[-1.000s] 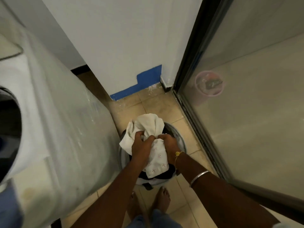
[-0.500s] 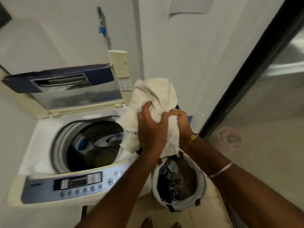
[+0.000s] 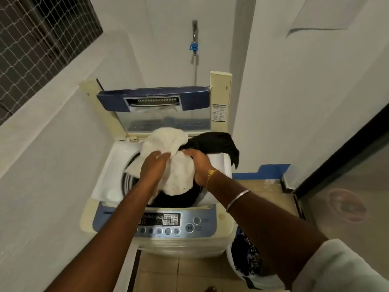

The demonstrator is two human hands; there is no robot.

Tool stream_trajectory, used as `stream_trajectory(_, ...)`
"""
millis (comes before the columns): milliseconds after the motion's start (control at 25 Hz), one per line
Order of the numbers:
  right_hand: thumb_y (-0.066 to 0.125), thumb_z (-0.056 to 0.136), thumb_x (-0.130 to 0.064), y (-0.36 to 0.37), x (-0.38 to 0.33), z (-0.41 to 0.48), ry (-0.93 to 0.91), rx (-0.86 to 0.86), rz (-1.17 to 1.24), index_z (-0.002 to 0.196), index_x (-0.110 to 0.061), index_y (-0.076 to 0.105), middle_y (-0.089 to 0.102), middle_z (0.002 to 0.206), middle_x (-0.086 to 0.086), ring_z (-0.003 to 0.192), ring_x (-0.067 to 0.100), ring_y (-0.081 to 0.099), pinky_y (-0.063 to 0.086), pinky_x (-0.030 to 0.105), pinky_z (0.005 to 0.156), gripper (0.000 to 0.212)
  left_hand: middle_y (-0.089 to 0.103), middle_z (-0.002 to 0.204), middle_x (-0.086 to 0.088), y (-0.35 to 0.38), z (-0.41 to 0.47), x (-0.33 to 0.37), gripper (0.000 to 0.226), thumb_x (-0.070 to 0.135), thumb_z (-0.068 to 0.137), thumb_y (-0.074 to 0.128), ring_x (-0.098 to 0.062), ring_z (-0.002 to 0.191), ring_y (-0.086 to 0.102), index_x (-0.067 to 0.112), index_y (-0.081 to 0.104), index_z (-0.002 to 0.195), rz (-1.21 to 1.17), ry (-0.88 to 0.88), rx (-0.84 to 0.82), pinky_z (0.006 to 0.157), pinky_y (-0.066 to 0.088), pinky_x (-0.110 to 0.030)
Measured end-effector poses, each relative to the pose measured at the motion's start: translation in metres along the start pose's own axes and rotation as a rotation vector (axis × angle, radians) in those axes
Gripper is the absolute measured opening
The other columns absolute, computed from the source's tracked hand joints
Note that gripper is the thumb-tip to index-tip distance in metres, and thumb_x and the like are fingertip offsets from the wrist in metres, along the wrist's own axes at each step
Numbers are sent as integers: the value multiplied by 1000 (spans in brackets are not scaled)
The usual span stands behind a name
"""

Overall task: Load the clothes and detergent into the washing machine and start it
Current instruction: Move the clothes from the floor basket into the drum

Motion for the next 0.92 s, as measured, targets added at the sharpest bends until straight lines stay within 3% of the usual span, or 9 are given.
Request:
stream_trajectory(160,66,92,-33,-34,7,10,87,76,-8,134,-15,53,58,127,6,112,27,54,44,41,94,48,64,121,-3,15,1,-31,26,33,94,61,-20,104,58,20,66,116,-99,-33,-9,100,47,-43)
stream_trajectory(240,58,98,-24,-57,2,12,47,97,60,135,-9,54,58,136,10,117,29,57,46,41,97,40,65,102,-3,40,-2,-30,9,27,94,62,-15,86,56,22,67,101,-115,-35,-26,87,48,-37)
stream_trajectory(320,50,102,-17,-93,-3,8,13,167,108,121,-6,61,68,120,11,106,26,67,52,38,91,24,62,86,-2,72,-4,-29,9,25,94,62,-14,73,53,25,64,86,-80,-15,-64,74,43,-33)
stream_trajectory(440,41,105,-13,-150,-3,-2,12,258,124,100,-8,61,75,76,4,62,14,73,59,26,65,21,62,81,-2,119,-5,-35,13,27,91,62,-21,74,54,25,64,78,5,31,-165,73,42,-35)
stream_trajectory(520,46,104,-10,-183,-1,-5,-12,355,45,92,-6,62,70,79,8,64,16,68,58,34,82,20,60,80,-3,148,-4,-38,12,25,89,61,-21,77,53,22,64,77,19,18,-224,74,41,-34)
stream_trajectory(680,54,99,-6,-204,-1,6,-52,384,-22,81,-15,60,65,85,11,75,18,63,54,44,96,21,69,101,-8,181,10,-39,19,25,90,62,-26,89,61,23,72,106,-11,3,-239,82,49,-37)
stream_trajectory(760,59,96,-5,-203,0,24,-55,407,8,96,-12,65,68,97,15,77,19,65,60,38,86,9,69,118,-8,188,22,-35,34,22,92,62,-28,106,65,23,65,125,18,34,-207,93,51,-41)
stream_trajectory(840,63,94,-8,-196,-1,48,-52,397,10,121,-12,61,67,111,15,81,20,66,61,31,76,28,65,124,-6,192,36,-27,45,20,93,63,-25,108,63,21,56,138,95,89,-188,90,50,-34)
stream_trajectory(920,68,92,-13,-187,-7,72,-87,376,-68,136,-13,53,63,124,14,94,24,65,61,35,83,47,63,126,-7,195,50,-15,57,18,94,65,-21,107,61,20,47,147,238,179,-168,88,46,-29)
Point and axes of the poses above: each hand's wrist, its own z-axis towards the middle knuckle, its own y-axis out of the palm, x = y × z, the point moved 4 cm from there along z, towards the middle knuckle
